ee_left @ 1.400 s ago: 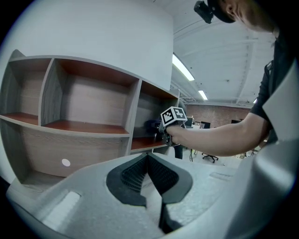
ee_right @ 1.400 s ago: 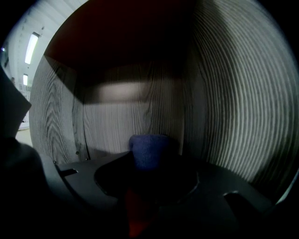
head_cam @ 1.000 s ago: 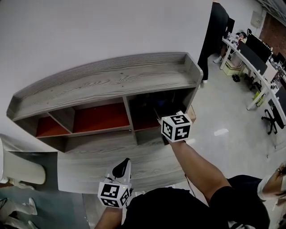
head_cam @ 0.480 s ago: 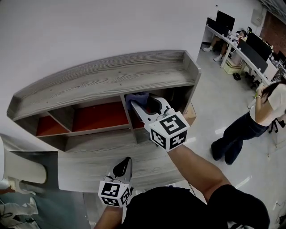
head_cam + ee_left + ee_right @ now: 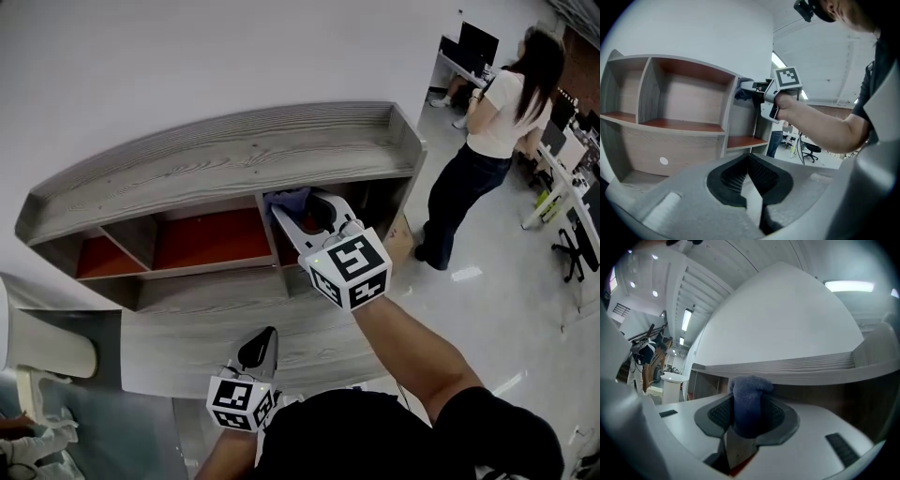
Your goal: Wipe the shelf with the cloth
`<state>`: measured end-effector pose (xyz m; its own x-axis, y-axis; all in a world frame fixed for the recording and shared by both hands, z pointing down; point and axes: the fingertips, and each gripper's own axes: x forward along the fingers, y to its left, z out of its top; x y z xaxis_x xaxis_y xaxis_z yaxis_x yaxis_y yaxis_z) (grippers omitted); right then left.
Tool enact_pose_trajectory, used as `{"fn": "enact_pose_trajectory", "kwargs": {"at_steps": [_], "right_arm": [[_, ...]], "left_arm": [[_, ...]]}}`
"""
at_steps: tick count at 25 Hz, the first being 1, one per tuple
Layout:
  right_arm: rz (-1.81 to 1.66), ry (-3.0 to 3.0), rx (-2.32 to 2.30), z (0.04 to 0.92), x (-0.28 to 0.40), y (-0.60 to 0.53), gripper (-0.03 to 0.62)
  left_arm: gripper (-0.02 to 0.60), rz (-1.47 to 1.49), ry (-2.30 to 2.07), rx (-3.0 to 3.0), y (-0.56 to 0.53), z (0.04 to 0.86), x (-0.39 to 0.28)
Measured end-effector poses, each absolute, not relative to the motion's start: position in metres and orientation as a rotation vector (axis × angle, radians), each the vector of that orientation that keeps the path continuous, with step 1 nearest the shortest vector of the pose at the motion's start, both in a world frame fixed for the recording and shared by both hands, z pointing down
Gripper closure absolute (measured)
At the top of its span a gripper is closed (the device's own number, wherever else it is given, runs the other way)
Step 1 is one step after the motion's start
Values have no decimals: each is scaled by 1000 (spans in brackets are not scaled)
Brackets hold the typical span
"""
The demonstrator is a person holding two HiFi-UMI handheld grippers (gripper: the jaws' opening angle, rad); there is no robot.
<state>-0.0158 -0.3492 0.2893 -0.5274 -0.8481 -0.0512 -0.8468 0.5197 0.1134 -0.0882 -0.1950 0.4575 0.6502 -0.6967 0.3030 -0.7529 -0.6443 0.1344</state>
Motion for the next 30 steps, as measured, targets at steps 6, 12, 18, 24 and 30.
{"fn": "enact_pose_trajectory", "kwargs": {"at_steps": [6,12,18,24,30], "right_arm": [[-188,-2746,1506,295,-15,-348,453],[-127,-2730,1495,315,-15,-351,453],[-69,-2690,1478,346,-16,-351,453],[-5,-2633,1456,384,-16,-352,453],[30,-2561,1429,419,-17,-356,453]], "left_arm": [[571,325,-1168,2627,-195,456,-84],[571,322,-1171,2619,-196,458,-85],[571,321,-1167,2618,-198,459,-85],[571,324,-1166,2617,-198,459,-86],[571,325,-1155,2621,-198,460,-85]]}}
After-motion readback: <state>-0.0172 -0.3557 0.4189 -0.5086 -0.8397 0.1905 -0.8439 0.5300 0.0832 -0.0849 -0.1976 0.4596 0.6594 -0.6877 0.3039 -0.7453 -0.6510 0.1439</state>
